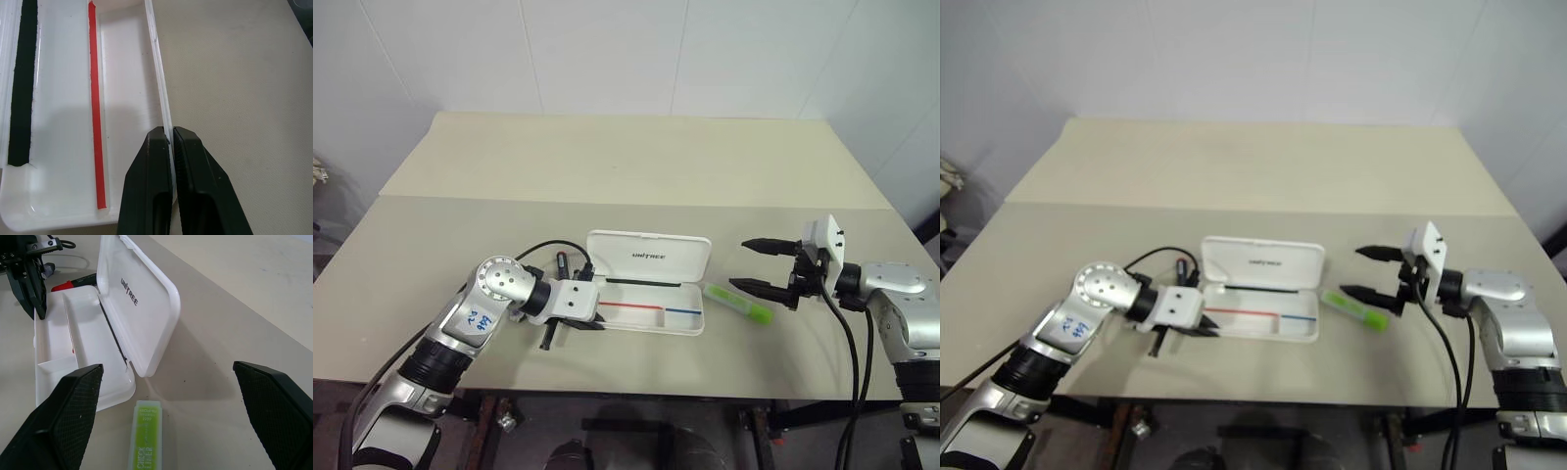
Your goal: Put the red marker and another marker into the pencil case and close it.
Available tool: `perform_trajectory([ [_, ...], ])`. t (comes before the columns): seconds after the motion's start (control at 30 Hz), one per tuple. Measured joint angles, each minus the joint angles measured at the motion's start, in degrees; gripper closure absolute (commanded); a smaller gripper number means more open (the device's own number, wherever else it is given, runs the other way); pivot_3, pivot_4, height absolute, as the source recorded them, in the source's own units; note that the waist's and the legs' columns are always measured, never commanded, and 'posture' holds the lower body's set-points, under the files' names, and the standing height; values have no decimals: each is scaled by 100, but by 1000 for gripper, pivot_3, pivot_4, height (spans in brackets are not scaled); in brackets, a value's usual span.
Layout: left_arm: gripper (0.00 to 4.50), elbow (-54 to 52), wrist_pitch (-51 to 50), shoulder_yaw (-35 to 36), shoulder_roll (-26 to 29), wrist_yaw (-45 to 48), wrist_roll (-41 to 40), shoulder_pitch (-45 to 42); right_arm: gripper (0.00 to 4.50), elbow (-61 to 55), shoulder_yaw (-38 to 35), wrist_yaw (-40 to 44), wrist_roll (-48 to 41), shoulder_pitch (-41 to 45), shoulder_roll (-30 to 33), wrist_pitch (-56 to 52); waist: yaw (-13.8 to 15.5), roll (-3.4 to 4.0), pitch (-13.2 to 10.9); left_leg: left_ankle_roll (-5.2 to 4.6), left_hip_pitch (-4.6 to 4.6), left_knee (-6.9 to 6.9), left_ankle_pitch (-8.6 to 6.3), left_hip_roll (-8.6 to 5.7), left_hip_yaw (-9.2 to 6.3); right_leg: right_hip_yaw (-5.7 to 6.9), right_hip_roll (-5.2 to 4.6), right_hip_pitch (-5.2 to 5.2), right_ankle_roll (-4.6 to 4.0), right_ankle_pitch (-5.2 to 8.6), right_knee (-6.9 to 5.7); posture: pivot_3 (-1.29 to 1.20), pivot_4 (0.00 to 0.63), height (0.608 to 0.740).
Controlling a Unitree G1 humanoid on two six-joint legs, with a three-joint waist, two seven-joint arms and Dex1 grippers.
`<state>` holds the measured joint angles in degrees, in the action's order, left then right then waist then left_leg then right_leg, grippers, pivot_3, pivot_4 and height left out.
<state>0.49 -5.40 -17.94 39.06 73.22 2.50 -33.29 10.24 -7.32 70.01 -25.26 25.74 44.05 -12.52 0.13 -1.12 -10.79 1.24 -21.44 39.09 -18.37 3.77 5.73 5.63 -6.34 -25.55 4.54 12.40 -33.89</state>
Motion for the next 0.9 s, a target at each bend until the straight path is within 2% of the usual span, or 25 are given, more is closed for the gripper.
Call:
perform_trajectory([
  [0.17,4486,1,4,0,1,-1,-1,1,0,0,0,-20,0,-16,0,0,-1,0,0,0,0,0,0,0,0,0,0,0,0,0,-3,0,150,740],
  [0.33,3101,2,-110,-34,0,6,-10,2,0,0,0,-46,0,-16,0,0,-4,0,0,0,0,0,0,0,0,0,1,0,0,0,-3,0,150,740],
  [0.63,51,-440,-572,-37,-10,-43,-162,80,0,17,5,-74,11,2,-6,15,-11,0,0,0,-1,0,0,0,0,0,1,0,0,0,-5,0,150,740],
  [0.9,18,-1345,-1364,262,-133,-656,-467,380,0,136,42,-62,51,155,-92,23,-16,0,0,0,0,0,0,0,0,-4,1,0,0,0,-7,0,150,740],
])
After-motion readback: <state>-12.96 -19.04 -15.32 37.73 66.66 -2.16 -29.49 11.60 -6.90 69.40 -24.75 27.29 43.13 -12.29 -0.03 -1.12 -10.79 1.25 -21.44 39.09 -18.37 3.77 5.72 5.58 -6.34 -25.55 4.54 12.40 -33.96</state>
